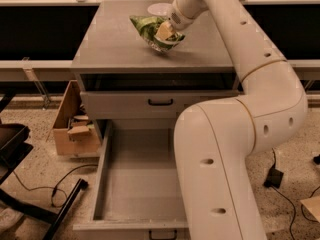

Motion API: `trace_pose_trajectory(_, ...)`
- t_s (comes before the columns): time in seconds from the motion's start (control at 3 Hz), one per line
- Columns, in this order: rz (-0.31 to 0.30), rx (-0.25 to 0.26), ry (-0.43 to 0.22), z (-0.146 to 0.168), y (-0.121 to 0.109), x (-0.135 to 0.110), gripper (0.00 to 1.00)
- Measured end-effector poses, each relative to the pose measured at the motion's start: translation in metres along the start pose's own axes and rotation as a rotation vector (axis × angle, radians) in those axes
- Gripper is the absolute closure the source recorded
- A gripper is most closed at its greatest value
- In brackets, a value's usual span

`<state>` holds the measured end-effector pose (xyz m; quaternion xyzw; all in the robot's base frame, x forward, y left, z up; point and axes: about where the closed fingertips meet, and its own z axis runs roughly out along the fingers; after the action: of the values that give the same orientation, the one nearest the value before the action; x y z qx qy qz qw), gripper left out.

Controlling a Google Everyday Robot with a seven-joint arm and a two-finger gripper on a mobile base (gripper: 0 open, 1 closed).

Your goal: Place green jalapeno chip bag into middle drawer

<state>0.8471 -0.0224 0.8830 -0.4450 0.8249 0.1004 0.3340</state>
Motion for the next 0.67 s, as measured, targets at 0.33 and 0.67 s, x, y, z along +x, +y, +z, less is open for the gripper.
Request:
trace_pose_trajectory(0.33, -0.012, 0.066, 0.005, -0.063, -0.014, 0.014, 1.0)
trace_pose_trajectory(0.67, 0.012, 0.1, -0.029, -0.129, -0.009, 0.033, 1.0)
